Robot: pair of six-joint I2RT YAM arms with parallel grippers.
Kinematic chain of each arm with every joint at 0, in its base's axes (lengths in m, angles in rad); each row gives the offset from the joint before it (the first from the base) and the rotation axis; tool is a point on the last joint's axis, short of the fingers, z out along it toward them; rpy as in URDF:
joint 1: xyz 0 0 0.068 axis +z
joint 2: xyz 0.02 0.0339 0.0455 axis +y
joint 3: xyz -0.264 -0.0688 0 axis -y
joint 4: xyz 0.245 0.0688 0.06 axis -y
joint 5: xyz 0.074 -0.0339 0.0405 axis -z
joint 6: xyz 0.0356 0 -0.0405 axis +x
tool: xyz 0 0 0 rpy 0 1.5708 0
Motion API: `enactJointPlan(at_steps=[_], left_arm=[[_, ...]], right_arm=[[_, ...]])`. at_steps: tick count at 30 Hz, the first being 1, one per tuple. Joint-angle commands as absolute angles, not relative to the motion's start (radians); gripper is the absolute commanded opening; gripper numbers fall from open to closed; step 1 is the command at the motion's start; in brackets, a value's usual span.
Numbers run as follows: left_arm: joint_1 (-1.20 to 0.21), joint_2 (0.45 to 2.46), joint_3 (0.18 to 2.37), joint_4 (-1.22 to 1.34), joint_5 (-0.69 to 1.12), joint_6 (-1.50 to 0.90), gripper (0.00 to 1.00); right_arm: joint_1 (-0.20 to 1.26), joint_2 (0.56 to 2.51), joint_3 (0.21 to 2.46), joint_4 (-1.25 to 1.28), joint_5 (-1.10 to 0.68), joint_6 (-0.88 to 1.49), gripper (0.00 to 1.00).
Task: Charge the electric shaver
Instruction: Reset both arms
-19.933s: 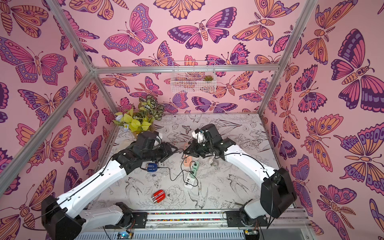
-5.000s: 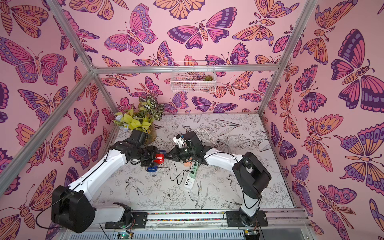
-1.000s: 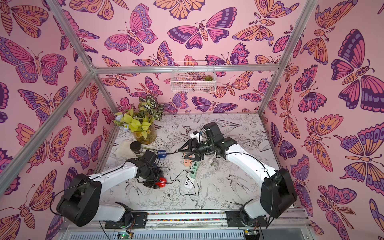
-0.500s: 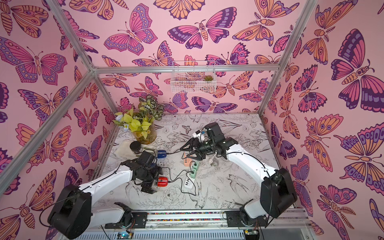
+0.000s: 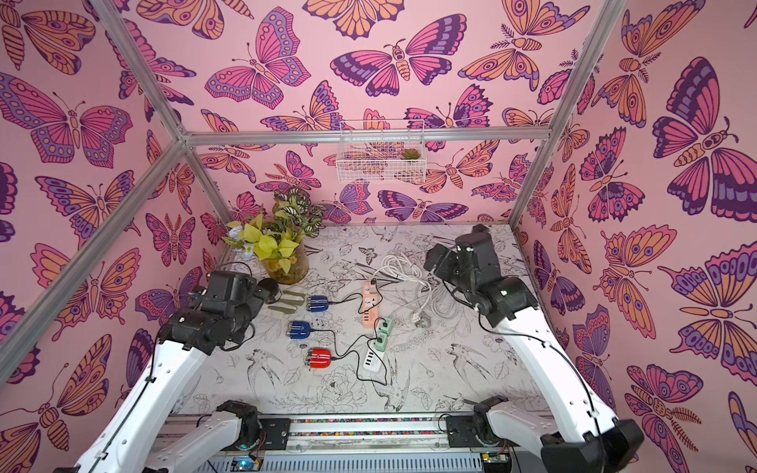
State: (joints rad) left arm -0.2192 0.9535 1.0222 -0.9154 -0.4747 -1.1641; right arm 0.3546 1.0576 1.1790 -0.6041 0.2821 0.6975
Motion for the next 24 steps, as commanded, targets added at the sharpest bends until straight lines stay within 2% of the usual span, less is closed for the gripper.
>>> enactJointPlan(at_steps=[1, 2, 3, 5, 7, 11, 15, 19, 22, 24], left_arm=[[-0.206, 0.939, 0.863, -0.694, -0.87, -0.664, 1.0], [-0.195, 0.922, 0.78, -0.502, -0.84, -0.488, 1.0], [-0.182, 0.915, 0.725, -0.393, -0.814, -0.416, 1.0], [-0.135, 0.917, 0.621, -0.241, -0.735, -0.402, 1.0], [-0.087, 0.939, 0.545, -0.121, -0.632, -0.363, 1.0], [-0.075, 1.033, 0.374, 0.278, -0.555, -0.237, 1.0], [-0.047, 1.218, 0.339, 0.564, -0.49, -0.133, 1.0], [-0.01, 1.371, 0.363, 0.763, -0.389, -0.118, 1.0], [0.002, 1.46, 0.373, 0.823, -0.345, -0.098, 1.0], [0.0, 1.435, 0.379, 0.766, -0.321, -0.103, 1.0]], right_arm=[[0.32, 1.016, 0.966, -0.406, 0.672, 0.422, 0.99], [0.319, 0.989, 0.862, -0.276, 0.711, 0.343, 0.99], [0.315, 0.972, 0.775, -0.164, 0.729, 0.284, 0.99], [0.283, 0.976, 0.647, -0.039, 0.722, 0.201, 0.99], [0.234, 1.014, 0.585, 0.001, 0.658, 0.182, 0.99], [0.187, 1.086, 0.466, 0.205, 0.576, 0.143, 0.99], [0.15, 1.196, 0.415, 0.393, 0.498, 0.118, 0.99], [0.091, 1.292, 0.424, 0.502, 0.388, 0.11, 0.99], [0.049, 1.356, 0.423, 0.631, 0.327, 0.116, 0.99], [0.027, 1.403, 0.426, 0.683, 0.308, 0.123, 0.99]])
